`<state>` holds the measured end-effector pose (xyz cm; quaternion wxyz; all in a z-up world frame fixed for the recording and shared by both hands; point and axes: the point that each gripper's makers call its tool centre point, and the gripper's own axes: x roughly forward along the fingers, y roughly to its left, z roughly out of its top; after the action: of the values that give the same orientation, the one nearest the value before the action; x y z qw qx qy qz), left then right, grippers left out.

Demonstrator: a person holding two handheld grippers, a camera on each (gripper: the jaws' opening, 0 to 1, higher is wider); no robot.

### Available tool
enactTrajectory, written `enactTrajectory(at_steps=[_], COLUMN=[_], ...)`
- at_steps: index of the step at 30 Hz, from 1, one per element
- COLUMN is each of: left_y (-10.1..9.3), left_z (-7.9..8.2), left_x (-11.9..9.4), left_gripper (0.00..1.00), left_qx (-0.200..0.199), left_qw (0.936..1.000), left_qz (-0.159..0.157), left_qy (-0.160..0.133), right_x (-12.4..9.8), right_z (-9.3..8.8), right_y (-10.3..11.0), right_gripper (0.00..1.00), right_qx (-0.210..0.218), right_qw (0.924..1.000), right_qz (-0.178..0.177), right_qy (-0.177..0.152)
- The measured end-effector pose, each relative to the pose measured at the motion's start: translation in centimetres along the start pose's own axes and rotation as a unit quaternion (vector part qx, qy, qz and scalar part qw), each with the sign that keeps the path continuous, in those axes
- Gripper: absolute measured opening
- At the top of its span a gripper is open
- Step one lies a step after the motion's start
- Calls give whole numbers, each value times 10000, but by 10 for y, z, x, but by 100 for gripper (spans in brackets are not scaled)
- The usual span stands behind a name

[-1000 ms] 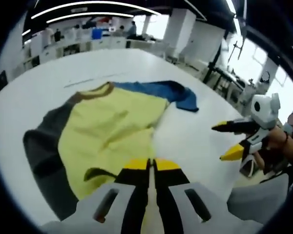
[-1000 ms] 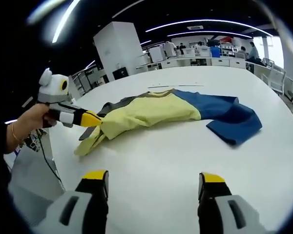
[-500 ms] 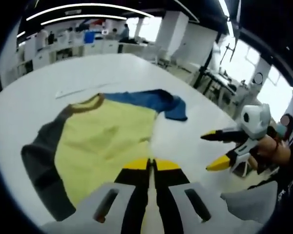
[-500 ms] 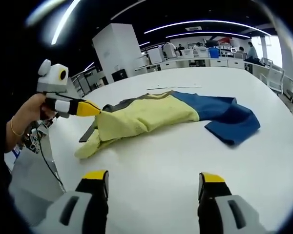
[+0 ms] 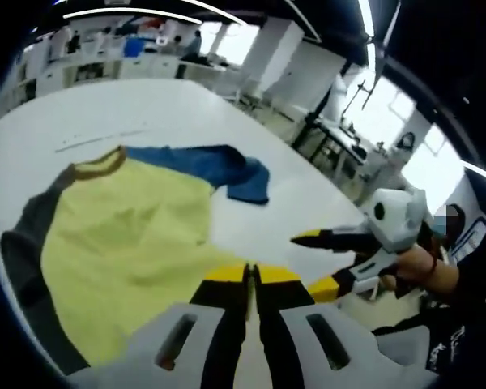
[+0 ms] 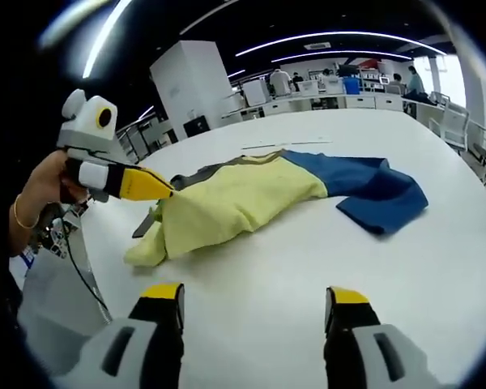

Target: Fold the garment on the visible template until the final outline fits inside the template.

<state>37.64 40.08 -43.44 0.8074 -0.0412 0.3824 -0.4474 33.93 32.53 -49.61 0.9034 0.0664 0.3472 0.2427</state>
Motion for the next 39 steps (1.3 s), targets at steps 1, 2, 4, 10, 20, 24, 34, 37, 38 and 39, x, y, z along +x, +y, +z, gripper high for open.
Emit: enactTrajectory(at_steps=[1,2,4,10,20,24,34,37,38,39], left_y=[-6,-9,-19,-44,-29,-7,25,30,30,30], left_z=[-1,-1,-1,-7,-53,-67,-88,-95,-98,-99], left_x=[4,7,13,28,36,29,19,20,20,20], left_gripper=[0,0,0,0,0,0,0,0,0,0], left_qx=[34,29,23,-45,-135,-5,235,193,171,161], left_qw=[10000,9999,9997,9986,9982,9975,9920,9908,9904,9903], left_qz=[-75,-103,-225,-497,-201,160,787,867,888,896], left_qy=[43,56,77,147,544,684,955,1024,1048,1053], right_x=[-2,-3,-6,-13,-15,-12,0,3,4,4], right_z=[0,0,-1,-7,-13,-14,-20,-21,-22,-22], right_y=[-2,-3,-7,-18,-23,-21,-6,0,2,4], right_gripper=[69,68,68,67,66,65,62,60,59,57], right_qx=[12,22,41,109,160,160,109,94,79,67], right_qw=[10000,10000,9999,9995,9989,9990,9992,9992,9993,9993], right_qz=[-27,-48,-108,-296,-421,-398,-294,-245,-223,-210], right_qy=[-2,-9,-4,39,127,142,258,285,296,297])
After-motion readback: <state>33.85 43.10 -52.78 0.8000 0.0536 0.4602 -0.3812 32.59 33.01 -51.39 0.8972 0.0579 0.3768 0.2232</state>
